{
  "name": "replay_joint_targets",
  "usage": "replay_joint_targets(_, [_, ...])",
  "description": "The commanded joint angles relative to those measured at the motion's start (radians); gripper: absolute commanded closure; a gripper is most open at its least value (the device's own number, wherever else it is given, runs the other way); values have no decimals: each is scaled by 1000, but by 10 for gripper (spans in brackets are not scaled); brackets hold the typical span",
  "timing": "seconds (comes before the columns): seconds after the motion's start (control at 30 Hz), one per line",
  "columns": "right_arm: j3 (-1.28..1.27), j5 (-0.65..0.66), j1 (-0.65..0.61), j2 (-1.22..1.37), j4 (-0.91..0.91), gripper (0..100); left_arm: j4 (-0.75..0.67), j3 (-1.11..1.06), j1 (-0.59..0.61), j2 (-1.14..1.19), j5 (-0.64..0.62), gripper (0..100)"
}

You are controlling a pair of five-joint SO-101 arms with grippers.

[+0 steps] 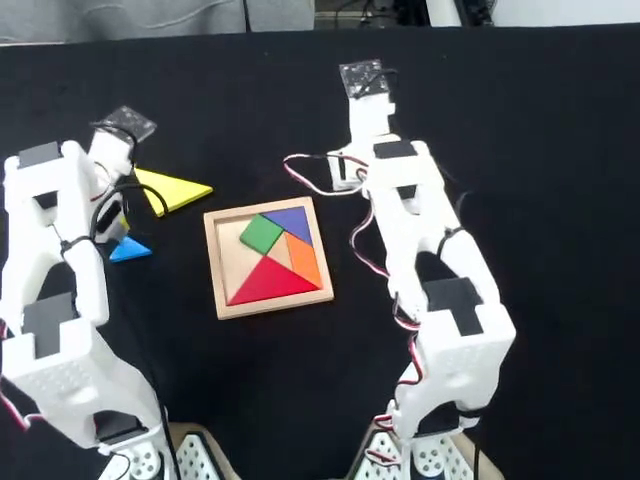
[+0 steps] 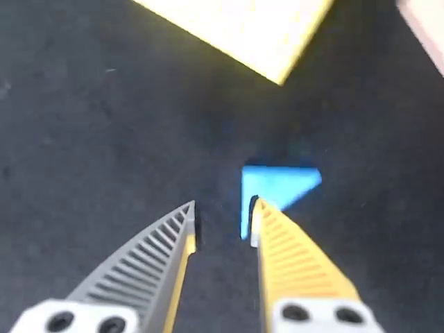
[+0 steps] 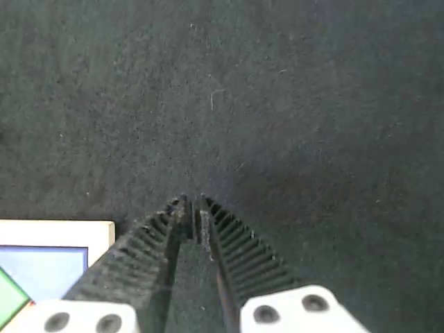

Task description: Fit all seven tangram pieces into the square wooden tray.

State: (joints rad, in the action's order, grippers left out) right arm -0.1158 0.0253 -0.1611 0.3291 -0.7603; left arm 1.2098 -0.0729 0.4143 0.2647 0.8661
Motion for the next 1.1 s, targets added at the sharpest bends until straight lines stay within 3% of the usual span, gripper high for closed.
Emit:
replay_joint_targets(0.0, [7,-8,11,-79,17,987,-57,8,-38,34,-20,856])
replay_joint_targets(0.2, [7,-8,11,-79,17,987,-222,4,-41,71,-126,856])
replay_joint_targets(0.37, [7,-8,11,-79,17,987,-212,-2,-10,110,-21,856])
replay_joint_targets(0.6, [7,-6,11,-79,17,987,-49,-10,148,121,201,859])
replay_joint_targets(0.8, [7,-6,9,-77,17,987,236,-7,286,120,420,957])
replay_joint_targets(0.9, [4,-6,-11,-77,17,987,385,2,288,118,460,970])
replay_joint_targets(1.07, [-1,-6,-21,-77,15,987,416,62,251,-2,419,970])
